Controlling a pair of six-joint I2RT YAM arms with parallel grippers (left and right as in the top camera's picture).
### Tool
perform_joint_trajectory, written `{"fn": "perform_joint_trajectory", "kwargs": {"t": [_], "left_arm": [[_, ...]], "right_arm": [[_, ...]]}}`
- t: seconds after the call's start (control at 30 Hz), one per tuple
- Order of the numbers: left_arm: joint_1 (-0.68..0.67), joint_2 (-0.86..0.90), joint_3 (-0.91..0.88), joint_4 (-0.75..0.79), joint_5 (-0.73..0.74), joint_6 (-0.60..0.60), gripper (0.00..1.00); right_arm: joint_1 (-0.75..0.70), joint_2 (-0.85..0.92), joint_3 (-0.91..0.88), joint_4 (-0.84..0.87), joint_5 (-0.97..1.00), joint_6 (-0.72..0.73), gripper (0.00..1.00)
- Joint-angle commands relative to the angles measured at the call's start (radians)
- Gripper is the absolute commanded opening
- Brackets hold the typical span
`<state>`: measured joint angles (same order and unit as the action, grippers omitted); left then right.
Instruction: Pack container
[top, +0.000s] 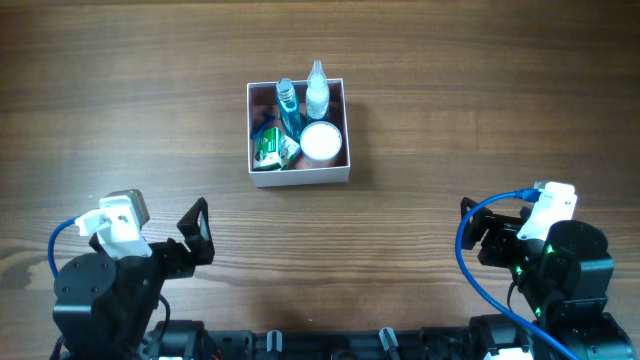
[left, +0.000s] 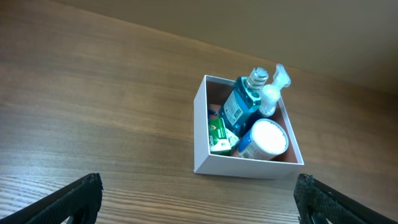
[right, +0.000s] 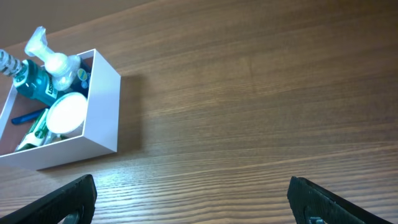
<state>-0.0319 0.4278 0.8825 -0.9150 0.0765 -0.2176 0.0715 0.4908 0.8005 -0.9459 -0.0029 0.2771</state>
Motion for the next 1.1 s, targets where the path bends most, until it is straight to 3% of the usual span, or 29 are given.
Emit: {"fn": "perform_joint_trajectory", "kwargs": {"t": [0.0,0.3,0.47,0.7,0.77,0.87,1.07], "left_arm": [[-0.005,-0.002,-0.009,-0.006,0.002,0.024,1.00],[-0.005,-0.002,-0.009,-0.095,0.002,0.024,1.00],[-0.005,-0.002,-0.009,-0.115,0.002,0.024,1.00],[-0.005,-0.002,-0.009,-0.115,0.002,0.024,1.00],[-0.005,-0.002,-0.009,-0.115,0.002,0.024,1.00],[-0.005,-0.002,-0.009,-0.115,0.002,0.024,1.00],[-0.005,-0.002,-0.009,-0.115,0.002,0.024,1.00]], "right_arm": [[0.003,-0.003,-0.011,-0.002,-0.001,0.021,1.00],[0.003,-0.003,-0.011,-0.002,-0.001,0.021,1.00],[0.003,-0.003,-0.011,-0.022,0.134,0.011,1.00],[0.003,-0.007,-0.011,-0.048,0.139,0.011,1.00],[0.003,-0.011,-0.011,-0.013,0.133,0.003,1.00],[0.003,-0.029,-0.026,0.072,0.047,-0.143,1.00],[0.003,-0.139,-0.222,0.437,-0.119,-0.383,1.00]]}}
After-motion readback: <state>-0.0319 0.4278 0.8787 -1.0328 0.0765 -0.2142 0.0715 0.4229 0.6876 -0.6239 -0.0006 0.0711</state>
